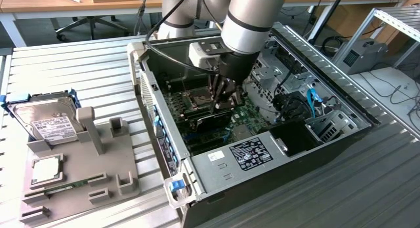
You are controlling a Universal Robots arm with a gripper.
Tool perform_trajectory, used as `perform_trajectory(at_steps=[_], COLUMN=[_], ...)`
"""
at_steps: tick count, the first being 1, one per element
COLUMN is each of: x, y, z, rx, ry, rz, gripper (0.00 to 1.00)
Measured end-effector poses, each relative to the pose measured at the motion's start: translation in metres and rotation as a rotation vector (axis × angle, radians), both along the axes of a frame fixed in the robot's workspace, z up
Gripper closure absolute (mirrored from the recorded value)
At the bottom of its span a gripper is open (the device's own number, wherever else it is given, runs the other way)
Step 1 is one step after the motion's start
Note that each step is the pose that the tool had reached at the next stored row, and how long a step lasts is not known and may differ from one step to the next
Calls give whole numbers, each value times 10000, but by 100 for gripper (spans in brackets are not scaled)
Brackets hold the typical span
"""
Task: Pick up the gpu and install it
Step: 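Insert the gpu into the slot, then press down on the gpu until it lock into place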
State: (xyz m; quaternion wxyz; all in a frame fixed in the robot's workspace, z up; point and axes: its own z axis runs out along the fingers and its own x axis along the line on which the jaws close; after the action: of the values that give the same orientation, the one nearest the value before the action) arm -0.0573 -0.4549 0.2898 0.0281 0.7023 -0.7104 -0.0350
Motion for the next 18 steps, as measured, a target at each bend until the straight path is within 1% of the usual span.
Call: perform_trajectory(at_steps=[1, 14, 16, 17, 18], x=[11, 9, -48, -123, -170], y=[-1, 0, 0, 0, 0], z=[0, 0, -5, -13, -23], rx=[-1, 0, -1, -2, -1], ry=[20, 21, 20, 21, 20], rz=[-1, 0, 0, 0, -1], gripper=[89, 89, 89, 89, 89])
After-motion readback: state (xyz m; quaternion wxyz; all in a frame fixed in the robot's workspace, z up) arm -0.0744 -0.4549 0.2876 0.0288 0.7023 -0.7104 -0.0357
